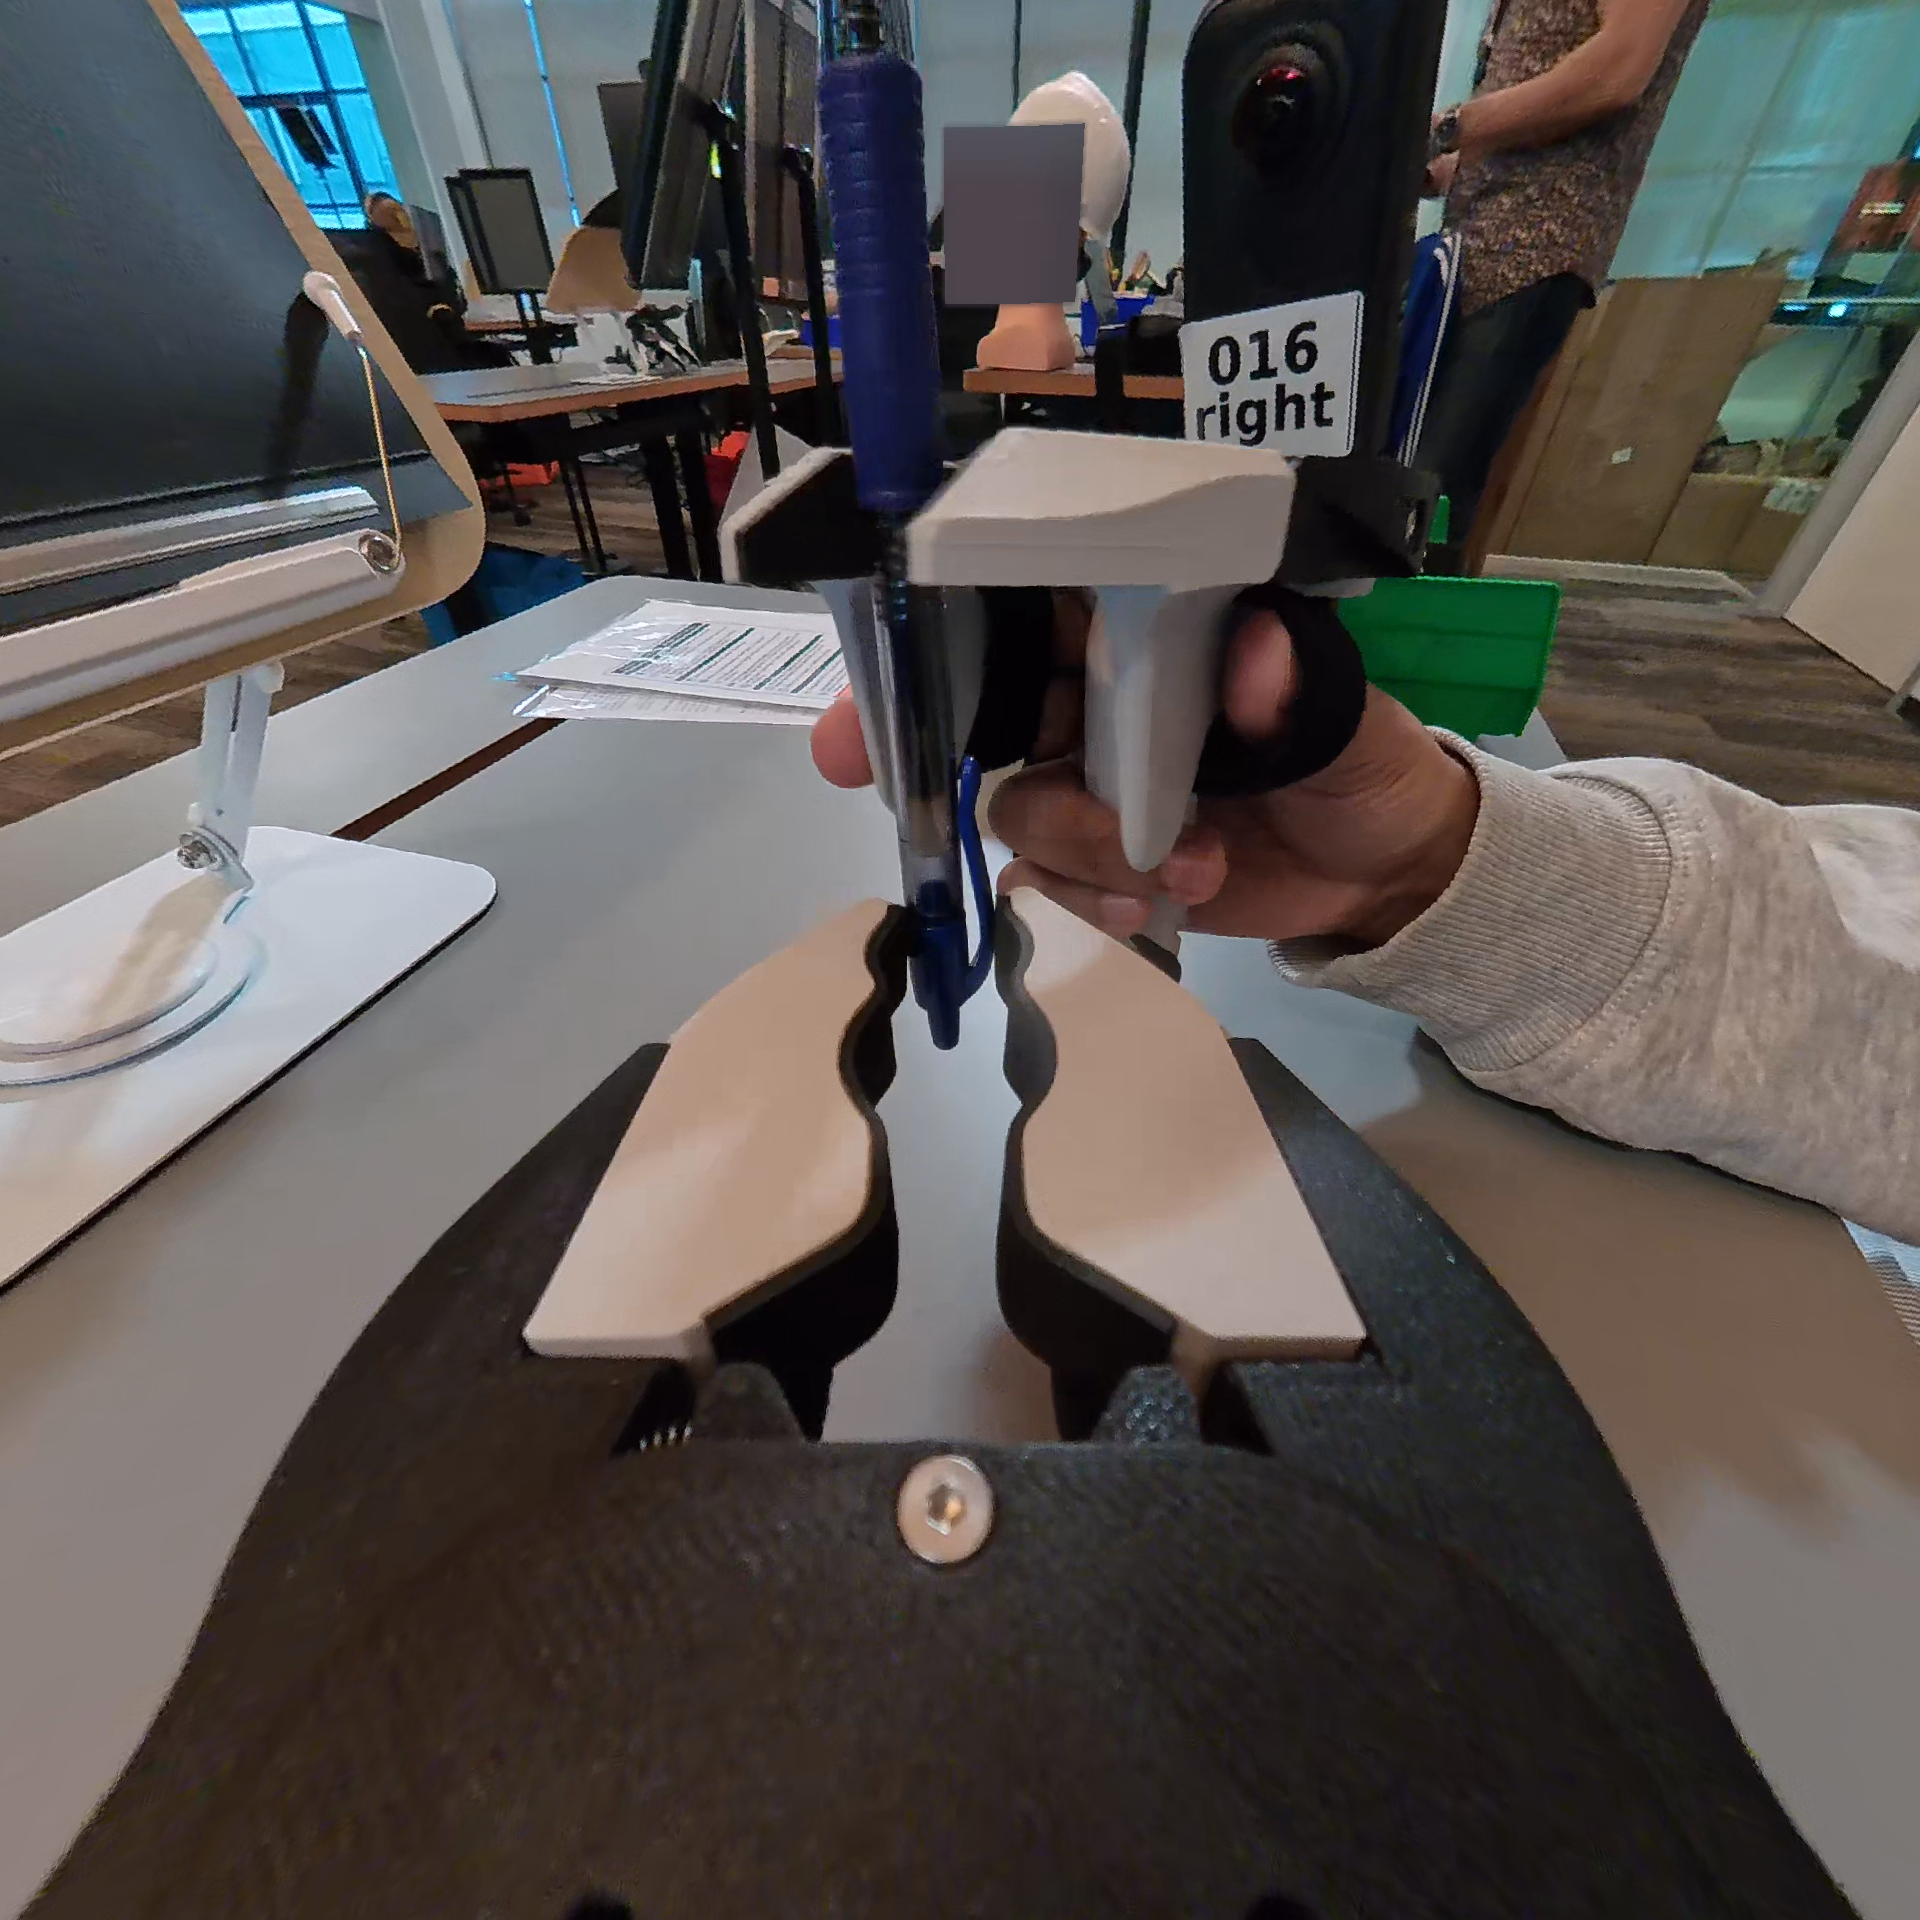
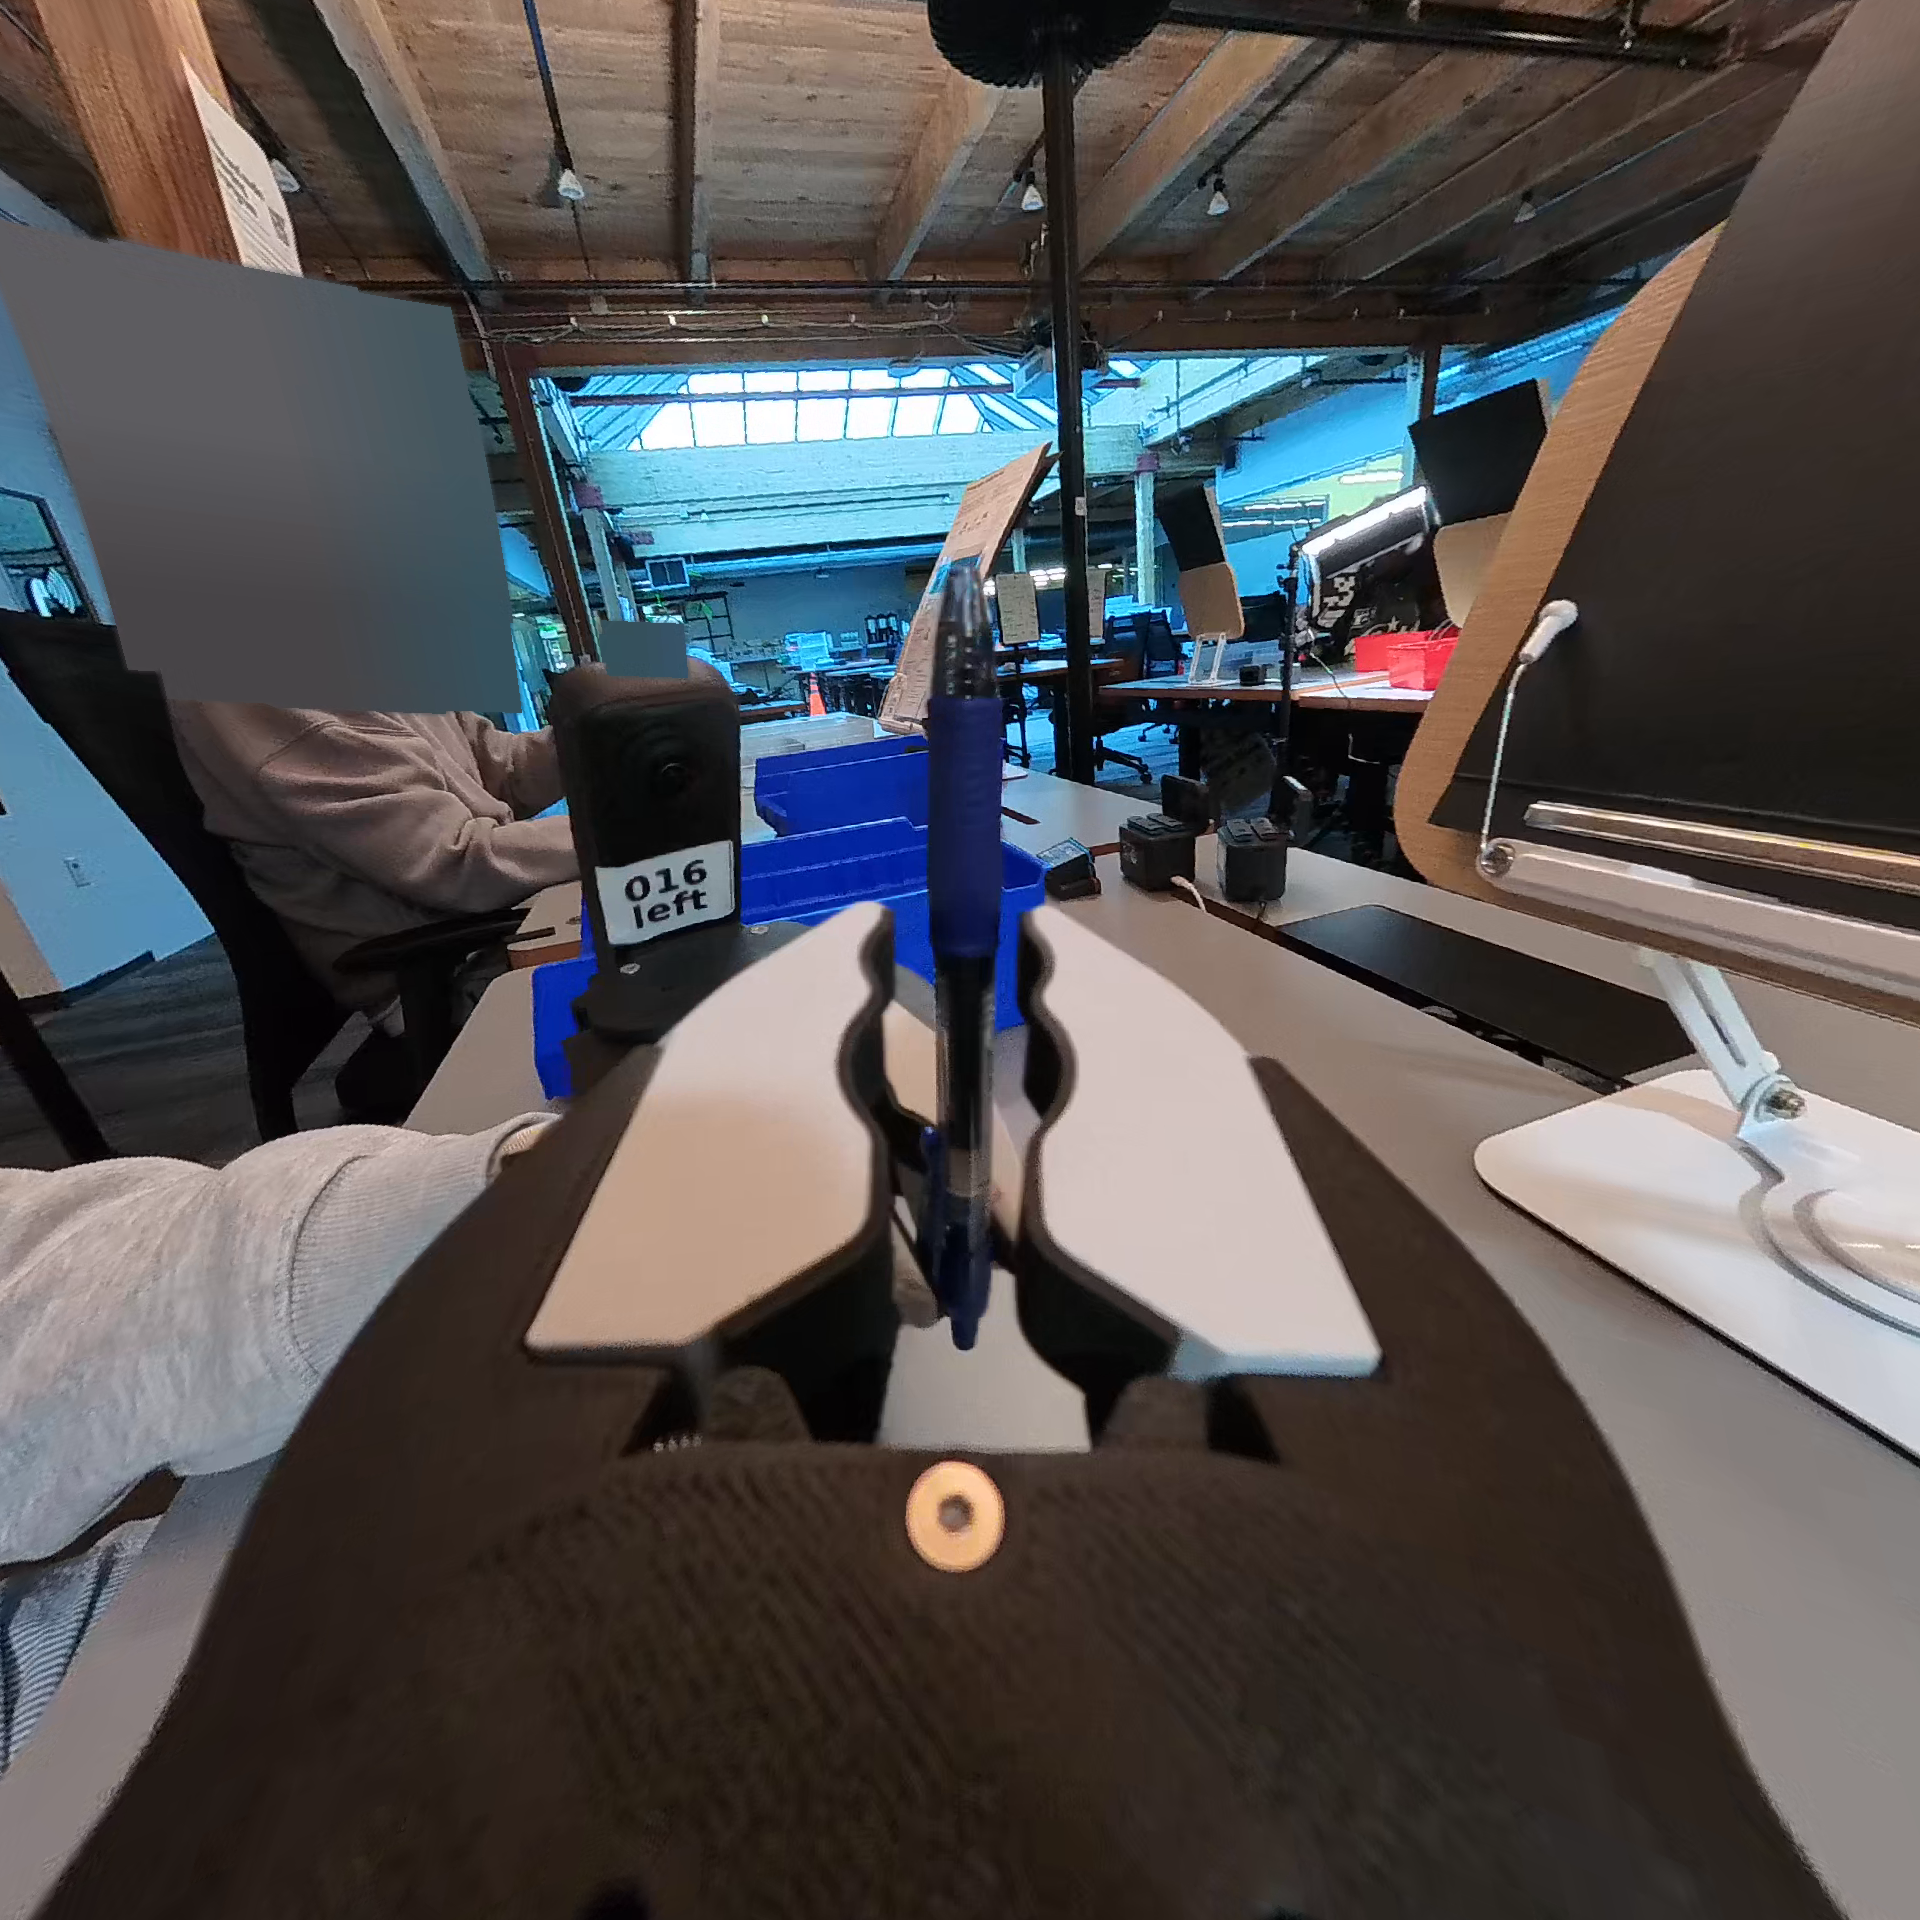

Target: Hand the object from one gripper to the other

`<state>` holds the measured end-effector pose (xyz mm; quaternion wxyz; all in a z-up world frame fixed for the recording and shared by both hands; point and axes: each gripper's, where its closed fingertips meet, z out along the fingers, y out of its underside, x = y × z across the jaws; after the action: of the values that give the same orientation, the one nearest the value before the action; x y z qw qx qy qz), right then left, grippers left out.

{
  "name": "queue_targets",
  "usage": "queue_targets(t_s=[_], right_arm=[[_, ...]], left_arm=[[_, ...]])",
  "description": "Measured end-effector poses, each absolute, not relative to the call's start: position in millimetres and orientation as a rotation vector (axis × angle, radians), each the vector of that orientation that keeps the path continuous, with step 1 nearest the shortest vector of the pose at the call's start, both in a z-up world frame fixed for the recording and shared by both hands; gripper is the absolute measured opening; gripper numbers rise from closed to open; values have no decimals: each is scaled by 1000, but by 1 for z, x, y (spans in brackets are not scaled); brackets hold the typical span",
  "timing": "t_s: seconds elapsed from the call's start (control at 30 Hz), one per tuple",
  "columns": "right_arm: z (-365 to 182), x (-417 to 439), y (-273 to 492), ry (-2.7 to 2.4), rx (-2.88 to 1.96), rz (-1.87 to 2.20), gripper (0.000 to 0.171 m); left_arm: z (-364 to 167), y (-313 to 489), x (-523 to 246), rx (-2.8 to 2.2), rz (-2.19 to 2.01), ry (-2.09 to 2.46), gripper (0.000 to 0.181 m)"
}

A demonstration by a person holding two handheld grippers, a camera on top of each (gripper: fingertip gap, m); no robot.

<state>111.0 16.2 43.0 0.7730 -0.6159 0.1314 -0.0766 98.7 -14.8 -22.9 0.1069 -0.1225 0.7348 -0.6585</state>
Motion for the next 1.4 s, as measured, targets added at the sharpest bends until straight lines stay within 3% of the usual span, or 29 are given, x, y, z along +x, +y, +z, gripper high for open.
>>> queue_targets(t_s=[0.17,0.4,1.03,1.17,1.4], right_arm=[[44,115,10,308,-1313,-136,46],[64,112,-10,288,-1190,-81,55],[81,89,-19,161,-1196,-99,27],[77,87,-17,141,-1234,-115,9],[76,88,-15,151,-1259,-146,9]], left_arm=[[-18,-13,100,-376,-1974,2136,15],[-16,-13,95,-375,-2063,2150,15],[-35,-31,66,-199,-2099,2360,15],[-37,-34,62,-172,-2090,2379,15],[-38,-33,71,-218,-2066,2344,15]])
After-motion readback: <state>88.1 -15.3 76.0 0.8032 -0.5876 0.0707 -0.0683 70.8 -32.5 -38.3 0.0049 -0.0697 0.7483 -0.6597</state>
